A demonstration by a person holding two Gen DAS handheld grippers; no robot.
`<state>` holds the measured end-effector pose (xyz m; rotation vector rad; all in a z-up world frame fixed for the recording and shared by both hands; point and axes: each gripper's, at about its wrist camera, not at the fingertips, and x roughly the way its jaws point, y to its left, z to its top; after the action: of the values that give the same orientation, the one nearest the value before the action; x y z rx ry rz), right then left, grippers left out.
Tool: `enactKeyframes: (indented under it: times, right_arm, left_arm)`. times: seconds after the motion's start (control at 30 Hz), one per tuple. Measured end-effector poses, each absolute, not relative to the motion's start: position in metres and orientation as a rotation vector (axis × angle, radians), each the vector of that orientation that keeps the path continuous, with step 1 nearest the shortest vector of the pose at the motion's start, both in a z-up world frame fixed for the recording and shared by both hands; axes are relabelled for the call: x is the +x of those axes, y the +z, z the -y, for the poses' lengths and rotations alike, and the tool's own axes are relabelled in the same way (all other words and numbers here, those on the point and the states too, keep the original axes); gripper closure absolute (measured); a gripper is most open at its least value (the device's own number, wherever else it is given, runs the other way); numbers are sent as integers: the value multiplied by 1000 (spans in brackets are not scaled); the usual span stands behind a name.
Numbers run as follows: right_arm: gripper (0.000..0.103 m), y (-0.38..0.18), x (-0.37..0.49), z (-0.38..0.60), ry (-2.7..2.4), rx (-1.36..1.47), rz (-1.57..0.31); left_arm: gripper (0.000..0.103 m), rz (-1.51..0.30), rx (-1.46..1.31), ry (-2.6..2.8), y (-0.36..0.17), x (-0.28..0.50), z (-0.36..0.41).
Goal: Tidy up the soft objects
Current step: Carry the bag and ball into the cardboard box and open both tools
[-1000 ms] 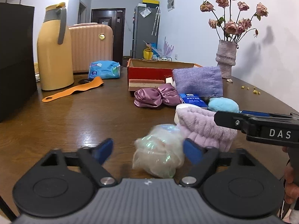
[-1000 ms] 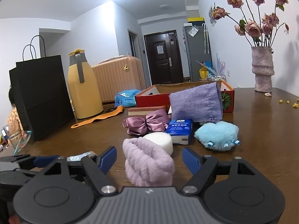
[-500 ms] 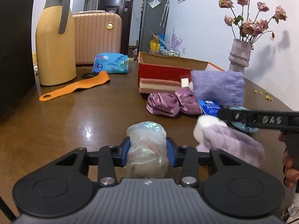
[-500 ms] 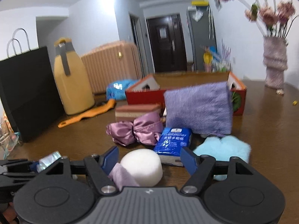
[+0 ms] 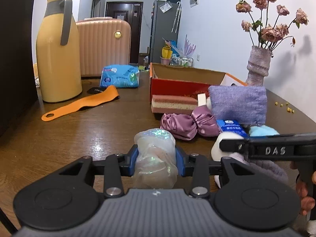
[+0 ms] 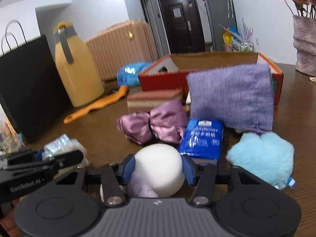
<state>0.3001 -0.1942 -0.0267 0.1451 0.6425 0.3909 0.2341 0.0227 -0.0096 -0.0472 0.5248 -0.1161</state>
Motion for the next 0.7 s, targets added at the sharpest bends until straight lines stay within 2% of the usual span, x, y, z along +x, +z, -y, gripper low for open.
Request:
enactKeyframes:
  times: [0.23,0.43,0.7]
  right_arm:
    - [52,15,267,222,360,173,-468]
    - [52,35,243,253,316,168,-408]
    - [52,65,281,294,309,163,-371]
  left_arm:
    - [64,-457,-22,-127,14,215,-10]
    - [64,-417,-7,-155,28,209,7]
    - [64,-341,1,-160,74,281,21]
